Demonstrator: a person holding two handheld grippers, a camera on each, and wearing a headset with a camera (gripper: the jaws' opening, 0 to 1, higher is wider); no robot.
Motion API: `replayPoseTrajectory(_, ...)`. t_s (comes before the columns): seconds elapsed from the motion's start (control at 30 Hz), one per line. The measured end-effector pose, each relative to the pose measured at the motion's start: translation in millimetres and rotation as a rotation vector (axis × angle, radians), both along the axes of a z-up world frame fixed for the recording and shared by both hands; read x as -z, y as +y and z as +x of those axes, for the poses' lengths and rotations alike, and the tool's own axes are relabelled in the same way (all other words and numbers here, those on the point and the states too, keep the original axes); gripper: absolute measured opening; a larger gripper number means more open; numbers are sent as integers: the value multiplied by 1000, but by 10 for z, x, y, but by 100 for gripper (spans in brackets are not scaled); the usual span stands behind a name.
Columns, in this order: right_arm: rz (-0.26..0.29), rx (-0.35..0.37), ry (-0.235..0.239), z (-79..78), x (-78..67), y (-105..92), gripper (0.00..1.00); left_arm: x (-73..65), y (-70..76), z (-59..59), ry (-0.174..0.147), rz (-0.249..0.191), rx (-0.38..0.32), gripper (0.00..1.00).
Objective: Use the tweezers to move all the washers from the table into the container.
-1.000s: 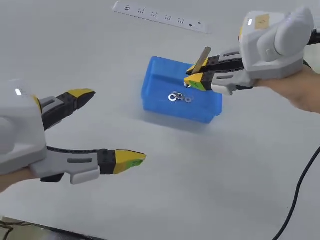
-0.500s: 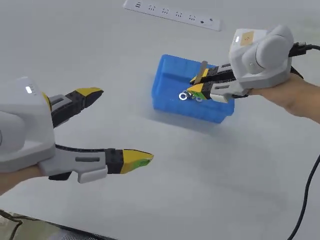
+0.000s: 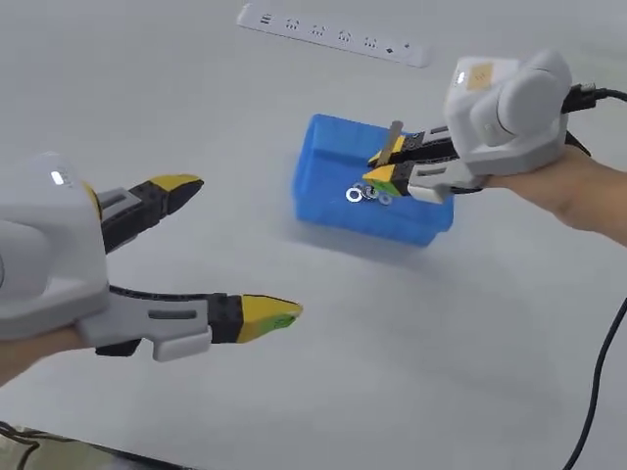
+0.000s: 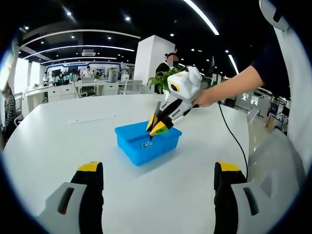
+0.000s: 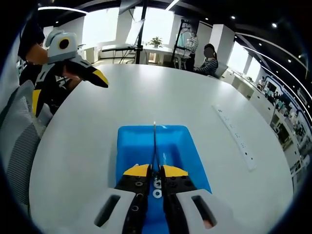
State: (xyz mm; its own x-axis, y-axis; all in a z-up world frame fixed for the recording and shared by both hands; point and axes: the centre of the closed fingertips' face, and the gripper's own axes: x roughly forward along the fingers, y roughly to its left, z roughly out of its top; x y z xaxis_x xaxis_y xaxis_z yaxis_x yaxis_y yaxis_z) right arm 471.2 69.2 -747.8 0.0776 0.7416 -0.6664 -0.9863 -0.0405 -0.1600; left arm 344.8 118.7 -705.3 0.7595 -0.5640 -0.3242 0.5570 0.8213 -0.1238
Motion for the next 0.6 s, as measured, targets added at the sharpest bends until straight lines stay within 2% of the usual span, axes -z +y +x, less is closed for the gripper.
replayPoseTrajectory(0.03, 0, -3, -5, -3, -24, -2, 9, -31, -11, 18, -10, 2, 6, 100)
replayPoseTrajectory(0.07, -1, -4, -6, -8, -58, -6, 9, -114, -20, 77, -50, 14, 14, 100)
replayPoseTrajectory(0.13, 2, -8, -6, -22, -108, -14, 9, -212, -41, 164, -70, 6, 20, 100)
replayPoseTrajectory(0.2, -3, -12, -4, -33, -130, -21, 9, -345, -87, 324, -101, -16, 38, 100)
replayPoseTrajectory(0.27, -8, -17, -2, -47, -136, -29, 9, -460, -153, 492, -131, -15, 67, 99)
replayPoseTrajectory(0.37, -17, -26, -3, -83, -154, -44, 9, -631, -345, 738, -182, 15, 154, 95)
replayPoseTrajectory(0.43, -23, -32, -19, -93, -179, -50, 8, -696, -479, 847, -196, 41, 209, 95)
replayPoseTrajectory(0.53, -9, -43, -20, -151, -271, -41, 8, -788, -650, 959, -228, 77, 283, 88)
replayPoseTrajectory(0.6, -7, -55, -27, -194, -331, -42, 8, -821, -756, 964, -234, 88, 332, 79)
